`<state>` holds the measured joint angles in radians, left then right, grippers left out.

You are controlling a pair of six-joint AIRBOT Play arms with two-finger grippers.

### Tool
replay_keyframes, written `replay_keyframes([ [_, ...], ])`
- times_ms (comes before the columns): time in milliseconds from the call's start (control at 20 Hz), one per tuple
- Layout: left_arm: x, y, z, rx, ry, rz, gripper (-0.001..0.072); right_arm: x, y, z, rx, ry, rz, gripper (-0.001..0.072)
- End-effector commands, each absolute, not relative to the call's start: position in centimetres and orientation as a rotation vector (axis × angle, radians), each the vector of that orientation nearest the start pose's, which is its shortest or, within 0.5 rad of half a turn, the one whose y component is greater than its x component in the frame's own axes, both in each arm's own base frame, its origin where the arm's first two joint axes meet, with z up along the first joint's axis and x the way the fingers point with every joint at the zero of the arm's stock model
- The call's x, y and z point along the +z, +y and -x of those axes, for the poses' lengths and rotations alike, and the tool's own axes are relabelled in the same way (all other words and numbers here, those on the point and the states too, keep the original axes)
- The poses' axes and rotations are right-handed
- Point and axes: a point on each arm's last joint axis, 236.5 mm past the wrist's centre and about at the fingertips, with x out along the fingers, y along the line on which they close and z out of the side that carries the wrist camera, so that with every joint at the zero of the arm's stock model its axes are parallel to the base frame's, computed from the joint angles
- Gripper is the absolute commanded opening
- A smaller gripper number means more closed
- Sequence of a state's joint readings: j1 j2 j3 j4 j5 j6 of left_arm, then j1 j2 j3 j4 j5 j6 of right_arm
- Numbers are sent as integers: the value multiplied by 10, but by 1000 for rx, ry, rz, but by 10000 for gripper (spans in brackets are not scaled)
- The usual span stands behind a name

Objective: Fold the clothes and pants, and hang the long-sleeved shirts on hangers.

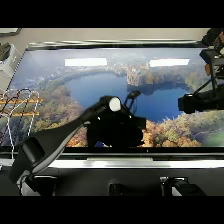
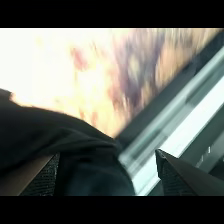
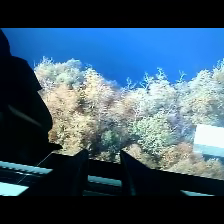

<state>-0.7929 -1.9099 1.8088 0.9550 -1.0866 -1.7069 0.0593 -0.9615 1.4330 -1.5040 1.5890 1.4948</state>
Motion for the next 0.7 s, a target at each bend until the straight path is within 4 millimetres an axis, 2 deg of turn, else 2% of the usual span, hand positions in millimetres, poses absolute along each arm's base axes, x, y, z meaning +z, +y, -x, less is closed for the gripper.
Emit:
replay_keyframes([
  [0,32,-434,-358,-889,1350,196,698,190,35,-307,192,1051,117,267],
  [50,48,-403,-370,-877,1351,190,698,180,36,-306,210,1070,135,269],
  [100,63,-371,-378,-870,1350,175,697,160,38,-302,234,1117,119,293],
  [150,79,-337,-385,-862,1344,162,697,131,45,-292,281,1192,66,347],
  [250,110,-276,-397,-820,1315,171,697,73,65,-267,407,1327,-113,348],
  [350,140,-222,-408,-744,1264,215,697,34,83,-249,484,1380,-325,392],
  [450,163,-180,-418,-669,1199,259,697,-1,83,-234,465,1430,-445,445],
  [500,172,-163,-421,-635,1172,276,696,-19,84,-225,441,1474,-504,504],
  [550,177,-149,-424,-608,1153,290,693,-34,93,-217,431,1521,-589,559],
  [650,180,-129,-426,-571,1147,311,679,-46,122,-209,502,1546,-779,563],
])
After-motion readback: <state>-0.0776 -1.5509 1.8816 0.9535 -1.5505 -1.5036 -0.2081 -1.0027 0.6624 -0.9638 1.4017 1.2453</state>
